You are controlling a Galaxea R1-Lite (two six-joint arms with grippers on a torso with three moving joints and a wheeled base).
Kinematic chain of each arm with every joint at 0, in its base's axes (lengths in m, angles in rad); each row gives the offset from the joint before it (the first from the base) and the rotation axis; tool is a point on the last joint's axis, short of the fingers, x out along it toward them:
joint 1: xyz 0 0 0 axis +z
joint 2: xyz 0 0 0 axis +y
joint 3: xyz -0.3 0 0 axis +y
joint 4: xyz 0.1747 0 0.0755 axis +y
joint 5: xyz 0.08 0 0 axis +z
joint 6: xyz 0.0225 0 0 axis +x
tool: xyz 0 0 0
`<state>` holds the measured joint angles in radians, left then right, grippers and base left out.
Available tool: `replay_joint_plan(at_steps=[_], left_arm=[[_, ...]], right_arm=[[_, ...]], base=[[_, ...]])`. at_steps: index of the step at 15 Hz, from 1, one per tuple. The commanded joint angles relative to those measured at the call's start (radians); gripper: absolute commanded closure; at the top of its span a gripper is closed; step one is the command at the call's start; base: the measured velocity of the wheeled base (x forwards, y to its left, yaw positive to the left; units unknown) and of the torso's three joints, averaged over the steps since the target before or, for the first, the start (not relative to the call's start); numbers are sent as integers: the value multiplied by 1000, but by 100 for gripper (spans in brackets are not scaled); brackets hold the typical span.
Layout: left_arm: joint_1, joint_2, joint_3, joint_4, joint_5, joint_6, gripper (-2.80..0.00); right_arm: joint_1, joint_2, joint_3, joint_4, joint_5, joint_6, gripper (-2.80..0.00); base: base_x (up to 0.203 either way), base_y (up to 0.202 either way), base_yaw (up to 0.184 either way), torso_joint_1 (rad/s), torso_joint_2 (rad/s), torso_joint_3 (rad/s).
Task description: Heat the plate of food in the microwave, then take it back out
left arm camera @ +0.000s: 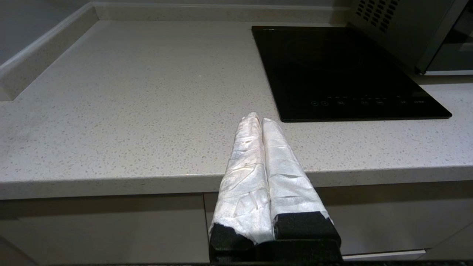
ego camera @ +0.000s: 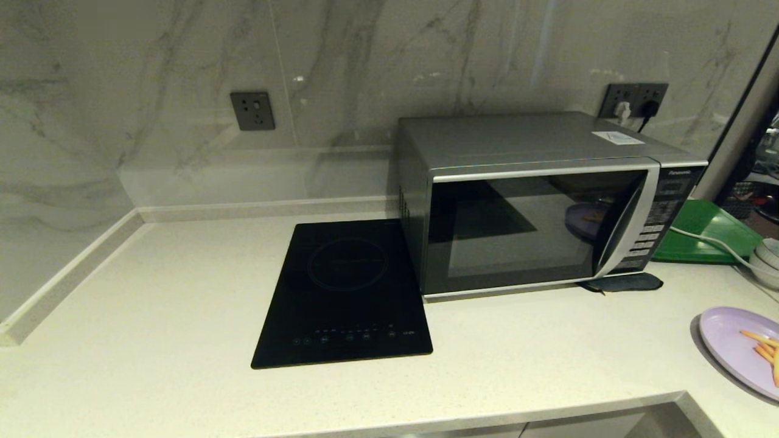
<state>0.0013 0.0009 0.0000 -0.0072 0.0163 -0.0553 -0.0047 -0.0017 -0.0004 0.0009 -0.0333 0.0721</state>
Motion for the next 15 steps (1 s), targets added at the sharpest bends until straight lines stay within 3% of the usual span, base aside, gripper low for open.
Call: replay_joint_plan(at_steps=[1,15], left_arm=[[0,1,0,0,1,-1,0],[0,1,0,-1,1,-1,0]], right_arm=[[0,2,2,1,0,0,0],[0,2,2,1,0,0,0]], base=[[0,0,0,0,0,0],[0,0,0,0,0,0]])
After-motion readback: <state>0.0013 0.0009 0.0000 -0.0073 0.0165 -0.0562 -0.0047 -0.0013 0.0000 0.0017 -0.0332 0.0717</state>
